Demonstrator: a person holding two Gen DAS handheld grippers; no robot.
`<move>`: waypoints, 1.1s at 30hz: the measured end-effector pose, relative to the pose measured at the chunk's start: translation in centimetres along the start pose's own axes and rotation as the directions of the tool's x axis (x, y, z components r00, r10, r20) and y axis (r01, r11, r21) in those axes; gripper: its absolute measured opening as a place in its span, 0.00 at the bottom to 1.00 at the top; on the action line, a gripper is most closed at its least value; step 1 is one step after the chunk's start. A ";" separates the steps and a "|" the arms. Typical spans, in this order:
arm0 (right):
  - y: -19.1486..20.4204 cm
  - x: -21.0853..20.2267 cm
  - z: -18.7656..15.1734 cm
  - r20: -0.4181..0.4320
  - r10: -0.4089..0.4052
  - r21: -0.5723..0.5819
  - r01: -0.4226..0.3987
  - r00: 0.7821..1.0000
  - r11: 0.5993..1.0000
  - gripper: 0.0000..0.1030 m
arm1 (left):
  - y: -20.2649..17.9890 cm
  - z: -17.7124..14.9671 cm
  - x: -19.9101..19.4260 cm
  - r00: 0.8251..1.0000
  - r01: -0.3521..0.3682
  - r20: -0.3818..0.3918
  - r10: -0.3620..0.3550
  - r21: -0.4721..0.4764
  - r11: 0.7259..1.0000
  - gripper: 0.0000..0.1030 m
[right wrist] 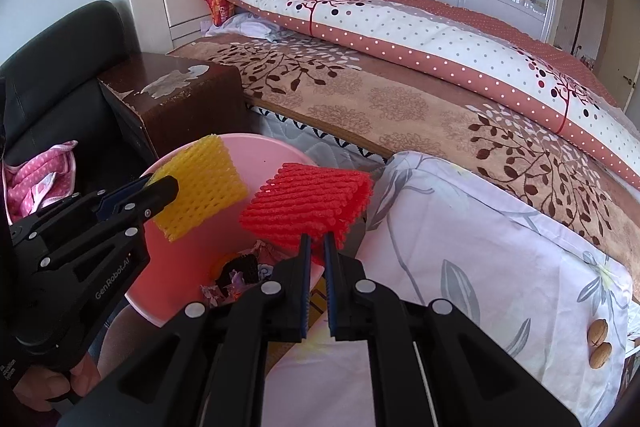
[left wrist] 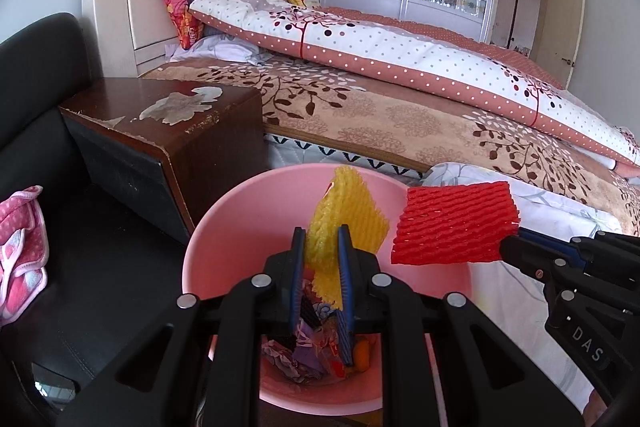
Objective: Collect trash
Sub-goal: 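Carry the yellow and red foam nets over the pink bin with both tools, then open both tools to drop the foam nets into the bin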
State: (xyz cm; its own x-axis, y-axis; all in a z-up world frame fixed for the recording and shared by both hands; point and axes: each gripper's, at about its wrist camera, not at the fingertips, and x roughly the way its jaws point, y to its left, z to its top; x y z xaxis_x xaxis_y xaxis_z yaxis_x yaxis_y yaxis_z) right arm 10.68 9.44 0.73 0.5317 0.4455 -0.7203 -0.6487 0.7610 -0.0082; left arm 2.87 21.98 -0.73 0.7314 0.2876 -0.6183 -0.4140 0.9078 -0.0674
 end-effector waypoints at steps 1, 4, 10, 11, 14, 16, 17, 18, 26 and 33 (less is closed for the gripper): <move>0.2 0.2 0.0 -0.005 0.002 -0.003 -0.002 1.000 1.000 0.06 | 0.3 -0.1 0.3 1.000 -0.004 -0.005 0.004 -0.002 1.000 0.15; 0.8 1.0 0.1 -0.020 0.005 -0.014 -0.006 1.000 1.000 0.06 | 0.8 -0.4 0.9 1.000 -0.014 -0.022 0.014 -0.007 1.000 0.15; 1.9 2.3 0.0 -0.049 0.014 -0.038 -0.015 0.999 0.999 0.06 | 1.4 -0.9 1.9 0.998 -0.026 -0.055 0.025 -0.014 1.000 0.15; 2.0 2.5 -0.1 -0.053 0.015 -0.041 -0.017 0.998 0.999 0.06 | 1.5 -1.0 2.0 0.998 -0.027 -0.060 0.026 -0.015 1.000 0.15; 2.3 3.0 -0.2 -0.063 0.017 -0.049 -0.020 0.998 0.999 0.06 | 1.7 -1.2 2.5 0.997 -0.030 -0.074 0.029 -0.018 0.999 0.15; 2.5 3.3 -0.3 -0.071 0.019 -0.053 -0.023 0.997 0.998 0.06 | 1.9 -1.4 2.8 0.996 -0.032 -0.087 0.030 -0.021 0.999 0.15; 2.6 3.4 -0.3 -0.074 0.019 -0.054 -0.023 0.997 0.998 0.06 | 2.0 -1.5 2.9 0.995 -0.035 -0.092 0.032 -0.023 0.999 0.15; 2.7 3.6 -0.3 -0.077 0.020 -0.056 -0.024 0.997 0.998 0.06 | 2.0 -1.5 3.0 0.995 -0.037 -0.097 0.034 -0.024 0.999 0.15; 3.0 4.3 -0.4 -0.089 0.022 -0.063 -0.028 0.996 0.998 0.06 | 2.4 -1.7 3.6 0.992 -0.041 -0.120 0.037 -0.035 0.999 0.15; 3.0 4.4 -0.4 -0.089 0.028 -0.063 -0.034 0.996 0.997 0.18 | 2.2 -1.7 3.9 0.989 -0.038 -0.142 0.032 -0.038 0.999 0.18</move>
State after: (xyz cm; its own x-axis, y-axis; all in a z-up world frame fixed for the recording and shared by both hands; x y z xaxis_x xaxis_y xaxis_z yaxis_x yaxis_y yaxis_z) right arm 10.81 13.50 -2.73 0.4628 0.4232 -0.7789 -0.6994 0.7142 -0.0276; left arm 3.89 24.63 -4.61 0.6338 0.2702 -0.7247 -0.4615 0.8841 -0.0740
